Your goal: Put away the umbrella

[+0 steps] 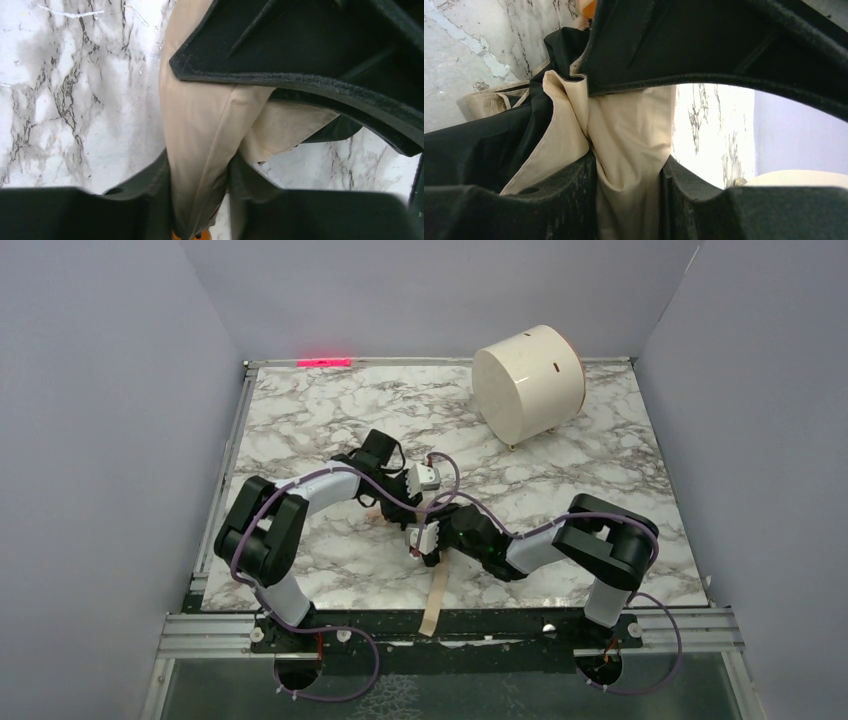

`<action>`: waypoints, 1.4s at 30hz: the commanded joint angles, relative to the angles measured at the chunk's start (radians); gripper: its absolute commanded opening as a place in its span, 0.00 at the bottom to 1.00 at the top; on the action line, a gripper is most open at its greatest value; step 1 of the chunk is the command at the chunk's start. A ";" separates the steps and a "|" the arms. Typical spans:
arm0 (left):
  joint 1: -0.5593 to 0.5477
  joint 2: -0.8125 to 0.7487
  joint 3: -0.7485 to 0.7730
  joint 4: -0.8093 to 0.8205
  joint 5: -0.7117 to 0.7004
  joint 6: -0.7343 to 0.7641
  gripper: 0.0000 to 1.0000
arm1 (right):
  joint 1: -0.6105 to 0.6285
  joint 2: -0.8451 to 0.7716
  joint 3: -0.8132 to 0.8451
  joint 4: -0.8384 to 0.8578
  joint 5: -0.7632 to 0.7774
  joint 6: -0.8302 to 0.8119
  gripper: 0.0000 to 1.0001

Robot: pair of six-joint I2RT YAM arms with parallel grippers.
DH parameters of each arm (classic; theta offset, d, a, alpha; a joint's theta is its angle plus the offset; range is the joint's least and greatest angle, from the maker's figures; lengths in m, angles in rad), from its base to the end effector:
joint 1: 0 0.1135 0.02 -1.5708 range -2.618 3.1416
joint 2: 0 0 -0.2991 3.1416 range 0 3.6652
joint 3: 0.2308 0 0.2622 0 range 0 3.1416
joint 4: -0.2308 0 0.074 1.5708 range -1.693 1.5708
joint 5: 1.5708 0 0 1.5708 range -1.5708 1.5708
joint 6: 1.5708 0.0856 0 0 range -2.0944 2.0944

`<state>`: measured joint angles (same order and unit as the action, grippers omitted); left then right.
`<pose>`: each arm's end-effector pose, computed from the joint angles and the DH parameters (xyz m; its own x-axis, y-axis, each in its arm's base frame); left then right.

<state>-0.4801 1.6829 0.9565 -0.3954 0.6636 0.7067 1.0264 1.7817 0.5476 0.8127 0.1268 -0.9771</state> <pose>0.2821 -0.2063 0.1586 -0.2174 0.6900 -0.6904 0.9759 0.1673 -0.1402 0.2001 0.3097 0.1199 0.5353 -0.7034 -0.4676 -0.6169 0.0526 -0.7853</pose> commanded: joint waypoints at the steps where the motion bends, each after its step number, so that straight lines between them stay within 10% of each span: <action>1: -0.023 0.010 -0.019 0.038 -0.115 0.064 0.12 | 0.009 0.010 -0.048 -0.131 -0.010 0.057 0.22; 11: -0.024 0.032 -0.028 0.092 -0.229 0.076 0.00 | 0.011 -0.258 -0.133 -0.119 -0.035 0.182 0.61; 22: -0.024 0.040 -0.037 0.125 -0.266 0.088 0.00 | 0.021 -0.741 -0.274 -0.210 -0.031 0.580 0.62; 29: -0.025 0.035 -0.048 0.154 -0.274 0.076 0.00 | 0.010 -0.990 -0.251 -0.446 0.306 1.100 0.56; 42: -0.027 0.053 -0.030 0.158 -0.289 0.026 0.00 | -0.081 -0.772 -0.137 -0.779 0.068 1.677 0.55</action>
<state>-0.5125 1.6905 0.9401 -0.2138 0.4706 0.7593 0.9432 0.9806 0.4332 0.0887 0.2703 0.4755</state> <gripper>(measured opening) 0.374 0.551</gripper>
